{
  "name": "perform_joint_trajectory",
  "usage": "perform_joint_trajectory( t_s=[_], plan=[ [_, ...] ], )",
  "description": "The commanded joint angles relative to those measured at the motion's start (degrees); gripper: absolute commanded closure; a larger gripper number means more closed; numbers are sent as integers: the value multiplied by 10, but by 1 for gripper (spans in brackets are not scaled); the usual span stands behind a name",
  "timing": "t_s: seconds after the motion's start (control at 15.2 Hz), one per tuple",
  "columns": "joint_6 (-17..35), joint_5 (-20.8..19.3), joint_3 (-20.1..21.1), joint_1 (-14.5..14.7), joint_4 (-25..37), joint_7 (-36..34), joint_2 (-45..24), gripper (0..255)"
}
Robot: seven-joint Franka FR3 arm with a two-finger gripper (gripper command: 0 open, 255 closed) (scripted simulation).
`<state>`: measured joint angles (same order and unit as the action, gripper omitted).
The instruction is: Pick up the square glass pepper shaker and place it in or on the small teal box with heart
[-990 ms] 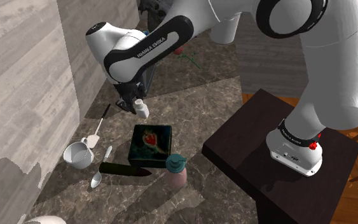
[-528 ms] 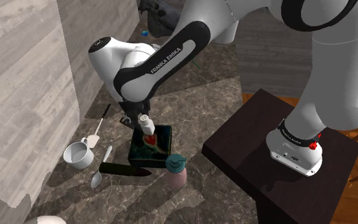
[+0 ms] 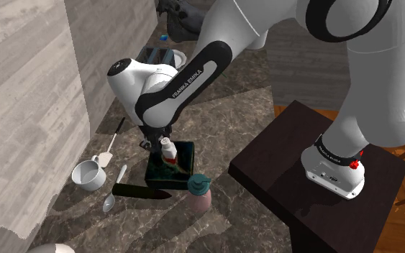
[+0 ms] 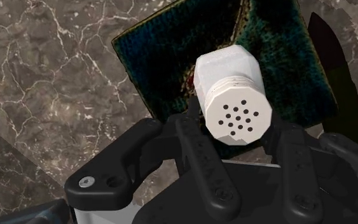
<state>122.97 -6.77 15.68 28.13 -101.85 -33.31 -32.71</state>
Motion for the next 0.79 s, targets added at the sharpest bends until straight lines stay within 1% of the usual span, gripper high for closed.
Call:
perform_joint_trajectory(
  t_s=[0.0,0.2,0.73],
  plan=[
    [11,-3,-2,2,0,-1,-11,255],
    [26,-7,-5,4,0,-3,-27,255],
    [26,-7,-5,4,0,-3,-27,255]
  ],
)
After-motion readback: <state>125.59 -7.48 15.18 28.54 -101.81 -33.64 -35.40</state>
